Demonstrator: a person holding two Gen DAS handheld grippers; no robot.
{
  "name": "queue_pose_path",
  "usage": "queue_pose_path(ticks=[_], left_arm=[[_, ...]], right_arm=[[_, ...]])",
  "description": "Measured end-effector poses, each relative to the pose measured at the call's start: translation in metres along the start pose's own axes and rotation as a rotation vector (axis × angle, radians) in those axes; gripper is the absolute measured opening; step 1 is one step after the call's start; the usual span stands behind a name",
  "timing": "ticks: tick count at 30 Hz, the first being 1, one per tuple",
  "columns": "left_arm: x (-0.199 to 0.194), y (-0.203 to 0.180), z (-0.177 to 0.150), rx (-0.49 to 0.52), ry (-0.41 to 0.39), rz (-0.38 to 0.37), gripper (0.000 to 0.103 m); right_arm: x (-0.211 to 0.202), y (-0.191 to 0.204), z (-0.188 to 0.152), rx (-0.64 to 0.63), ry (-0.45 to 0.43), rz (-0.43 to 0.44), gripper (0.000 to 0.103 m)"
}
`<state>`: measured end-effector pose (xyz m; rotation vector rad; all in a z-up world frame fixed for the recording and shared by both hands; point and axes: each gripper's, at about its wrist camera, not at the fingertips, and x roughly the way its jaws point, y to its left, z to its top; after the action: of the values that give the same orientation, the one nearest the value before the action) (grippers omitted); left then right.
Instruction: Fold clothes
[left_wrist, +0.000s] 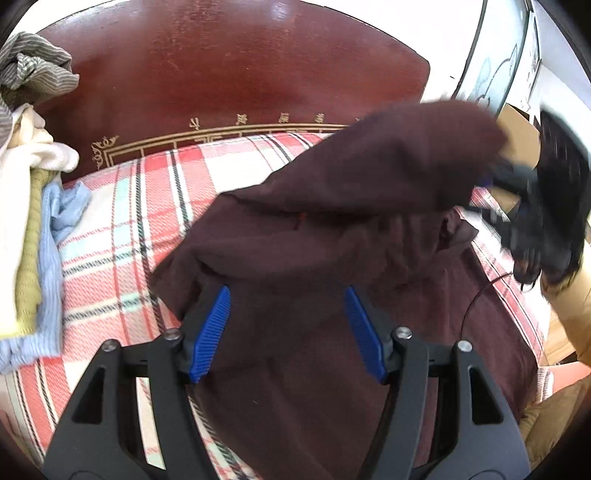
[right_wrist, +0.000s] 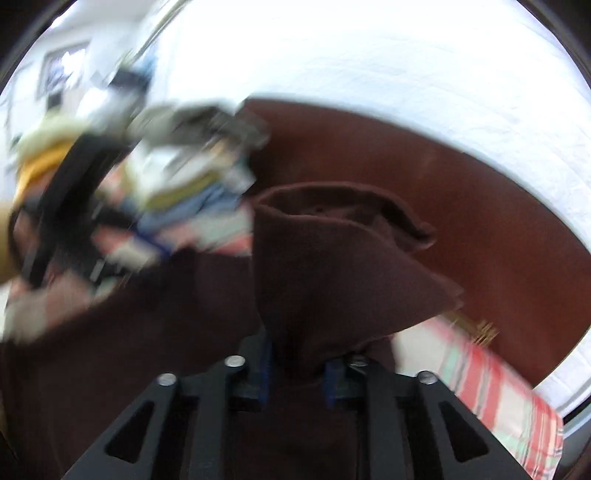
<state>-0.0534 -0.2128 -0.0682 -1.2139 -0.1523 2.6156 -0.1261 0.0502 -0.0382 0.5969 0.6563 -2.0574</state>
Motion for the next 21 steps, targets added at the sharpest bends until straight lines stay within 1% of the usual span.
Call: queue_pose_path(ticks=[2, 4, 6, 9, 10, 11, 12, 13, 14, 15, 16, 17, 19, 21], left_arm=[[0.001, -0.004, -0.004, 0.000, 0.009, -0.003, 0.066], [0.001, -0.007, -0.008, -0.001, 0.015, -0.006, 0.066], [0.000, -0.010, -0.010, -0.005, 0.015, -0.016, 0.066], [-0.004, -0.015, -0.012, -0.011, 0.007, -0.044, 0.066], [-0.005, -0.015, -0.012, -0.014, 0.007, -0.054, 0.067], [-0.006, -0.017, -0.012, -0.014, 0.007, -0.061, 0.069], [-0.005, -0.019, -0.012, -0.009, 0.007, -0.059, 0.078], [-0.004, -0.021, -0.012, -0.003, 0.008, -0.058, 0.080], [-0.002, -0.023, -0.013, 0.002, 0.010, -0.060, 0.081], [0.001, -0.024, -0.013, 0.003, 0.021, -0.071, 0.081], [0.005, -0.026, -0.013, 0.005, 0.031, -0.082, 0.081], [0.008, -0.026, -0.014, 0.007, 0.042, -0.091, 0.081], [0.022, -0.029, -0.015, 0.003, 0.078, -0.093, 0.081], [0.034, -0.029, -0.017, -0.010, 0.114, -0.073, 0.081]], right_arm=[[0.001, 0.020, -0.017, -0.063, 0.054, 0.002, 0.033], [-0.001, 0.035, -0.032, -0.095, 0.103, 0.016, 0.033], [-0.008, 0.044, -0.043, -0.095, 0.143, 0.048, 0.034], [-0.025, 0.046, -0.053, -0.055, 0.191, 0.103, 0.042], [-0.032, 0.043, -0.054, -0.026, 0.199, 0.130, 0.044], [-0.040, 0.038, -0.054, 0.022, 0.194, 0.166, 0.047], [-0.050, 0.030, -0.052, 0.088, 0.173, 0.209, 0.054], [-0.058, 0.019, -0.050, 0.165, 0.133, 0.240, 0.062], [-0.066, 0.008, -0.047, 0.242, 0.092, 0.271, 0.065], [-0.072, -0.003, -0.044, 0.317, 0.056, 0.296, 0.072], [-0.072, -0.012, -0.042, 0.381, 0.036, 0.299, 0.074], [-0.070, -0.021, -0.039, 0.442, 0.020, 0.300, 0.074], [-0.052, -0.032, -0.035, 0.516, 0.038, 0.281, 0.074], [-0.032, -0.039, -0.032, 0.573, 0.068, 0.260, 0.074]])
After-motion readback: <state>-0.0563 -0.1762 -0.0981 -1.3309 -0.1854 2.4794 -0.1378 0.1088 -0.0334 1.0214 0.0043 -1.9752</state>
